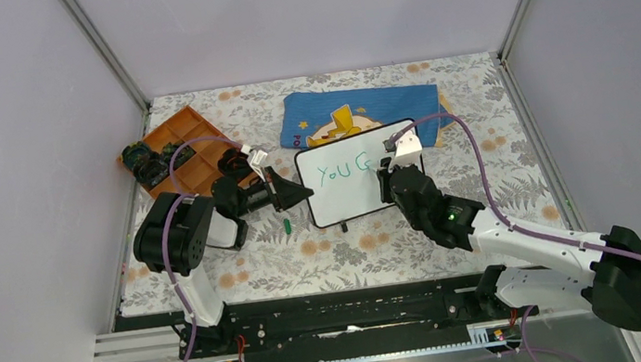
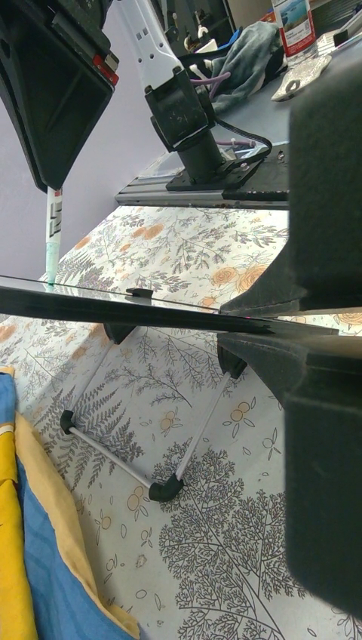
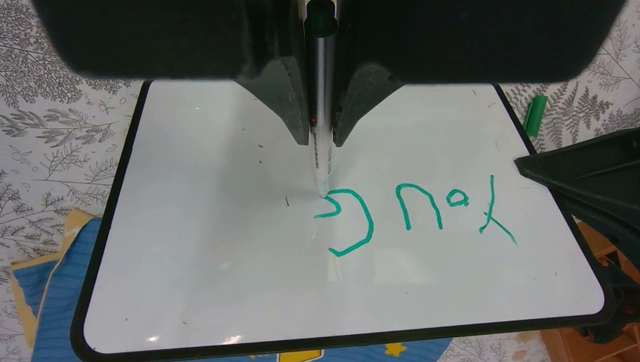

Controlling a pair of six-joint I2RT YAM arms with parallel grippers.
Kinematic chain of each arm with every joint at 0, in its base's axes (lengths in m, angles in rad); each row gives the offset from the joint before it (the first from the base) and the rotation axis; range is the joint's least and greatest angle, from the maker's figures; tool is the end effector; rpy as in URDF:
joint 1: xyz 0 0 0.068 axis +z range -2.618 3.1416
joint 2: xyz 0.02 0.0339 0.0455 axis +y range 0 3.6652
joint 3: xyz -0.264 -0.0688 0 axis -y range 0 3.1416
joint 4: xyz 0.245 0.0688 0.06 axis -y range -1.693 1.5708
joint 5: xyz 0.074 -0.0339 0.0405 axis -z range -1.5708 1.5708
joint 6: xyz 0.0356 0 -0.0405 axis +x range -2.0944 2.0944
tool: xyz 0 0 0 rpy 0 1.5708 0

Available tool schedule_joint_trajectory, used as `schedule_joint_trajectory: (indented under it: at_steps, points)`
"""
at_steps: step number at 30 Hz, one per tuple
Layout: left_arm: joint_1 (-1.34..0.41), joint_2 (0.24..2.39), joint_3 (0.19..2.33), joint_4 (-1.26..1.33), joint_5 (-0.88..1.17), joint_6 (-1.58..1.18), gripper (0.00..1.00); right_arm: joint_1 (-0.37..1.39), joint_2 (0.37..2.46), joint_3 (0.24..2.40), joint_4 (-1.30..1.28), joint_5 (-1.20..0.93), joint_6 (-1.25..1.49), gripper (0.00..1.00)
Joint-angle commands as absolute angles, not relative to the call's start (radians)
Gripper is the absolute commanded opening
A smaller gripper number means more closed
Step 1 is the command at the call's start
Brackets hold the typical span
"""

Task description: Write a sentence on the whiteboard

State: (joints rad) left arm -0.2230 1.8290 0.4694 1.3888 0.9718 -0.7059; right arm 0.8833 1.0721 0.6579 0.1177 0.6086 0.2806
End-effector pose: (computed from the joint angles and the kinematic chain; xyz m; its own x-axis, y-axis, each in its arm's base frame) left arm 0.2777 -0.0931 0.1445 -0.5815 -0.2432 -0.7763 0.7261 0.2753 -0.6301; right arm 0.1686 0.1732 0.2715 -0.2577 0.0442 -0.9652 -0.2245 0.9689 0.1043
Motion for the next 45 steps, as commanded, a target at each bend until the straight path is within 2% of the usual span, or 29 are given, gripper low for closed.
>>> schedule_joint_trajectory:
  at_steps: [1, 21, 45]
  points:
    - [-0.228, 1.819, 0.465, 1.335, 0.991, -0.687, 0.0, 0.874, 1.061, 0.69, 0.114, 0.661, 0.271, 0.0]
    - [-0.23, 1.818, 0.466, 1.325, 0.992, -0.681, 0.0, 0.868, 1.095, 0.756, 0.139, 0.667, 0.233, 0.0]
    - [-0.232, 1.818, 0.468, 1.319, 0.992, -0.68, 0.0, 0.868, 1.049, 0.674, 0.094, 0.638, 0.281, 0.0]
